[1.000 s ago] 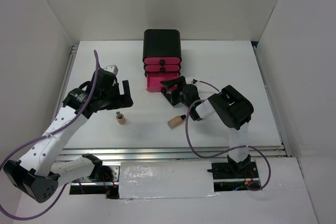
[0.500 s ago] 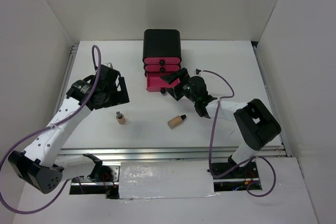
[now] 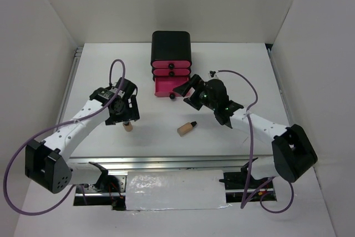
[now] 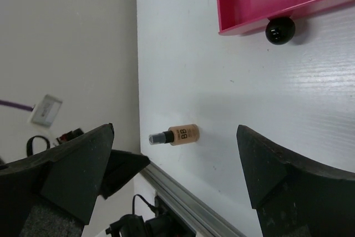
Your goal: Organize the makeup
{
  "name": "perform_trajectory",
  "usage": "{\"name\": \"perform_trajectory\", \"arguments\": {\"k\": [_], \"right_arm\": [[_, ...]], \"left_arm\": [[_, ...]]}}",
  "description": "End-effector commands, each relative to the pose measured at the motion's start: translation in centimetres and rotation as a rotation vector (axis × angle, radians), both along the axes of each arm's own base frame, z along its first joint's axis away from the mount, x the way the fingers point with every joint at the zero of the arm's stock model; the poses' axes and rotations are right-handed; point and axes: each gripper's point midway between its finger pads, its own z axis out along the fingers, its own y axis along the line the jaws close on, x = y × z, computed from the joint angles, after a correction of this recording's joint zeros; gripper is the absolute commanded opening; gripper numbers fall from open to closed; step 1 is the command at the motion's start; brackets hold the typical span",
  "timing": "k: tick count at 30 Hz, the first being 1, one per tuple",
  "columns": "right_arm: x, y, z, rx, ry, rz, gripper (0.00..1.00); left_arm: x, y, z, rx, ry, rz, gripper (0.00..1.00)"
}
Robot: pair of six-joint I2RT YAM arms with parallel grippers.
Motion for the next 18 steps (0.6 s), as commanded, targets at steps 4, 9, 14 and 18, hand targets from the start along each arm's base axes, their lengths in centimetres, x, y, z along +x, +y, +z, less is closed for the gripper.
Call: {"name": "perform_trajectory", "arguments": {"k": [4, 9, 14, 18], "right_arm": [[-1.1, -0.6, 1.1, -0.083, -0.067, 0.045, 1.00], [-1.8, -0.9, 0.8, -0.107, -0.077, 0.065, 1.00], [-2.4, -1.2, 0.5, -0.125, -0.078, 0.080, 1.00], [-2.4, -1.5, 0.4, -0.135, -0.076, 0.074, 1.00]], "left_arm": [[1.7, -0.2, -2.6, 0.007, -0.003, 0.044, 0.89], [2.4, 0.0, -4.0, 0.021, 0.005, 0.053, 0.81], [3.4, 0.6, -4.6, 0.033, 0.011, 0.067, 0.62], [3.7, 0.8, -5.0, 0.036, 0.022, 0.075, 0.60]]}}
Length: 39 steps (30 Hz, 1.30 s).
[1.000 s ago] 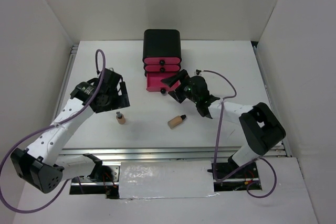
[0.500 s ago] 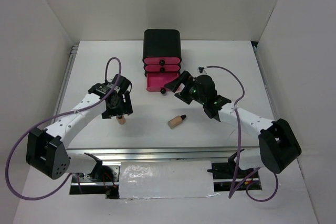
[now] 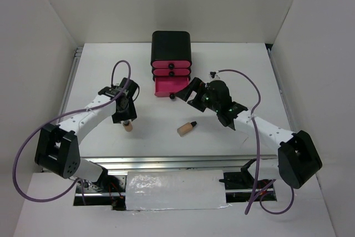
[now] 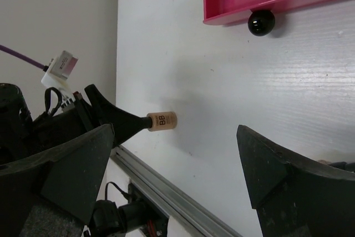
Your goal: Organize the makeup
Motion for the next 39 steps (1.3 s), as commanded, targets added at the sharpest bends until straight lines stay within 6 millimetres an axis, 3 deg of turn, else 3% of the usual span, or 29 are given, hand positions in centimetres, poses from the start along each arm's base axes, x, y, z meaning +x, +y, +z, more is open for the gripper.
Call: {"name": "perform_trajectory", "arguments": {"k": [1, 4, 12, 18, 24, 25, 27, 29, 35, 39], "right_arm": [[-0.7, -0.2, 0.5, -0.016, -0.026, 0.015, 1.00], [-0.5, -0.2, 0.6, -0.020, -0.025, 0.015, 1.00], [0.0, 0.2, 1.0, -0.031, -0.035, 0.024, 1.00], [0.3, 0.5, 1.5, -0.036, -0.058, 0.042, 1.00], [0.3, 1.7, 2.4, -0.061, -0.138, 0.141, 1.00], [0.2, 1.9, 2.3, -0.071, -0.148, 0.170, 1.00], [-0.5, 3.3, 2.3, -0.087, -0.200, 0.302, 1.00], [-1.8, 4.5, 2.3, -0.103, -0.283, 0.456, 1.00], [-3.2, 4.4, 1.9, -0.227, -0.502, 0.612, 1.00], [-4.1, 4.8, 3.7, -0.301, -0.643, 0.666, 1.00]], "left_arm": [[1.0, 0.3, -0.1, 0.012, -0.018, 0.008, 0.64], [0.8, 0.4, -0.6, 0.013, -0.009, 0.012, 0.65], [0.8, 0.5, -1.6, 0.009, 0.010, 0.011, 0.51], [0.7, 0.5, -2.2, 0.008, 0.024, 0.014, 0.53], [0.8, 0.3, -2.2, -0.004, 0.024, 0.008, 0.25], [0.8, 0.2, -2.1, -0.009, 0.024, 0.002, 0.17], [1.0, -0.2, -1.6, -0.030, 0.021, -0.011, 0.05], [1.4, -1.2, -0.4, -0.079, 0.007, -0.033, 0.01], [2.7, -5.2, 6.0, -0.295, -0.084, -0.104, 0.00], [2.5, -8.7, 9.8, -0.489, -0.087, -0.146, 0.00]]}}
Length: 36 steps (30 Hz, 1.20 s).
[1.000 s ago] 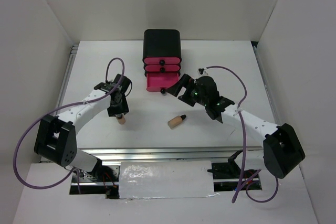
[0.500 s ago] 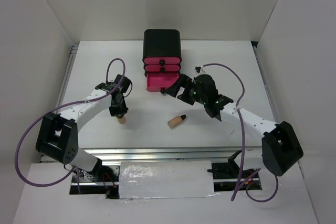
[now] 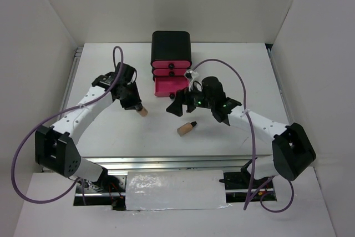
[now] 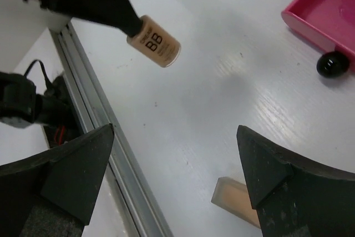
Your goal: Organize the makeup
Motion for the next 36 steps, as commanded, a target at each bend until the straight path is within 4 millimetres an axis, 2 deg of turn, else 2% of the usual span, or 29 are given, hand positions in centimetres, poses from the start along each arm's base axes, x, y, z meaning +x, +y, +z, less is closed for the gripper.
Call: {"name": "perform_trajectory", "arguments": {"k": [1, 4, 5, 8, 13, 20, 23, 28, 33, 35, 36], "right_arm": [[-0.9, 1.1, 4.1, -0.019, -0.275, 0.136, 1.00], [-1.8, 2.1, 4.9, -0.071, -0.333, 0.194, 0.99], [-2.4, 3.1, 5.7, -0.072, -0.361, 0.219, 0.99], [-2.4, 3.8, 6.1, -0.130, -0.428, 0.227, 0.98], [-2.0, 4.5, 6.9, -0.160, -0.476, 0.226, 0.96], [-1.5, 4.6, 6.0, -0.218, -0.484, 0.232, 0.92], [-1.6, 4.5, 5.6, -0.250, -0.480, 0.260, 0.83], [-1.6, 4.3, 5.1, -0.262, -0.478, 0.262, 0.76], [-1.6, 4.3, 4.2, -0.290, -0.468, 0.276, 0.62], [-1.5, 4.2, 3.8, -0.301, -0.464, 0.281, 0.44], [-1.5, 4.3, 3.5, -0.304, -0.459, 0.282, 0.39]], "left_arm": [[-0.5, -3.8, 5.3, -0.231, -0.025, -0.067, 0.00], [-0.8, -6.4, 7.1, -0.380, 0.001, -0.113, 0.00], [-0.8, -6.9, 7.6, -0.417, 0.004, -0.118, 0.00], [-1.1, -8.9, 9.3, -0.547, 0.022, -0.145, 0.00], [-1.5, -9.9, 10.8, -0.630, 0.037, -0.173, 0.00], [-2.1, -10.5, 11.4, -0.688, 0.043, -0.193, 0.00], [-2.2, -10.3, 11.2, -0.675, 0.043, -0.185, 0.00], [-2.3, -10.2, 11.2, -0.673, 0.038, -0.184, 0.00], [-2.2, -9.8, 11.7, -0.651, 0.015, -0.181, 0.00], [-2.2, -9.8, 12.2, -0.652, 0.004, -0.182, 0.00], [-2.2, -9.8, 12.3, -0.655, 0.001, -0.183, 0.00]]}}
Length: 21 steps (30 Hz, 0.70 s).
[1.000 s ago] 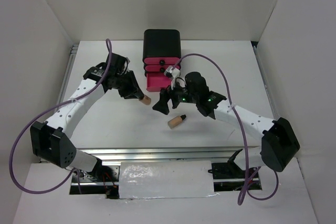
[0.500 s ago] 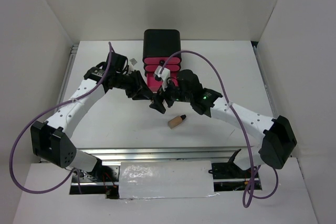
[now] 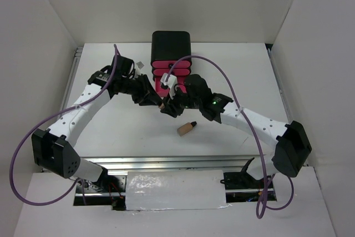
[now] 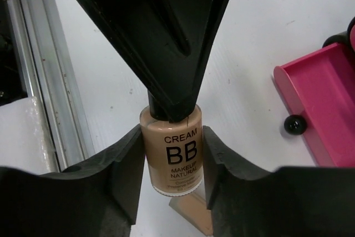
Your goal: Organize the makeup
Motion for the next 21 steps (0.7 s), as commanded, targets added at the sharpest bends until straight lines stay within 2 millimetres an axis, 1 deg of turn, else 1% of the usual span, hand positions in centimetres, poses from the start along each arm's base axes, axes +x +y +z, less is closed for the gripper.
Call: {"name": "perform_trajectory", "arguments": {"k": [1, 4, 5, 6, 9, 10, 11, 12, 13, 14, 15, 16, 17, 18, 19, 20, 21], "right_arm": [[0.5, 0.6, 0.8, -0.005, -0.032, 0.000, 0.38], [0.6, 0.6, 1.1, 0.008, -0.031, -0.007, 0.24], [0.5, 0.7, 1.2, 0.015, -0.025, -0.008, 0.17], [0.5, 0.9, 1.4, 0.023, -0.029, -0.006, 0.13], [0.5, 1.0, 1.7, 0.034, -0.027, -0.007, 0.05], [0.6, 1.1, 1.7, 0.034, -0.029, -0.009, 0.01], [0.6, 1.1, 1.6, 0.031, -0.023, -0.013, 0.00], [0.8, 1.0, 1.3, 0.027, -0.018, -0.023, 0.00], [0.8, 1.1, 1.1, 0.030, -0.011, -0.029, 0.00], [0.9, 1.0, 0.9, 0.040, 0.012, -0.049, 0.00], [1.3, 1.0, 0.4, 0.050, 0.018, -0.076, 0.00], [1.4, 1.0, 0.0, 0.070, 0.063, -0.103, 0.00], [1.5, 1.2, -0.4, 0.079, 0.091, -0.121, 0.00], [2.3, 1.4, -1.2, 0.082, 0.113, -0.169, 0.00], [2.7, 1.7, -1.5, 0.120, 0.208, -0.251, 0.00], [3.5, 1.9, -2.5, 0.120, 0.259, -0.310, 0.00], [4.2, 2.2, -2.0, 0.156, 0.292, -0.365, 0.00]], "left_arm": [[-0.2, -0.2, 3.4, -0.065, -0.075, -0.006, 0.00], [-0.2, -0.2, 3.4, -0.070, -0.075, -0.008, 0.00], [-0.2, -0.2, 3.3, -0.067, -0.075, -0.008, 0.00], [-0.1, -0.2, 3.2, -0.065, -0.075, -0.006, 0.01], [0.1, 0.1, 3.1, -0.043, -0.082, 0.015, 0.61], [0.3, 0.3, 3.2, -0.038, -0.093, 0.022, 0.99], [1.0, 0.6, 3.7, -0.020, -0.121, 0.046, 0.99], [1.2, 1.1, 3.7, 0.005, -0.114, 0.062, 0.99], [1.7, 1.9, 3.9, 0.037, -0.125, 0.087, 0.99], [2.5, 2.5, 5.5, 0.056, -0.169, 0.116, 0.99], [3.0, 4.1, 4.9, 0.144, -0.154, 0.168, 0.99], [3.9, 5.4, 6.8, 0.173, -0.200, 0.221, 0.99], [4.3, 6.7, 7.1, 0.217, -0.206, 0.262, 1.00], [4.3, 8.5, 6.9, 0.291, -0.203, 0.302, 0.99], [4.9, 9.9, 8.4, 0.304, -0.237, 0.347, 0.99], [4.8, 10.8, 9.0, 0.322, -0.253, 0.361, 0.99], [4.8, 11.9, 9.3, 0.359, -0.272, 0.373, 0.99]]}}
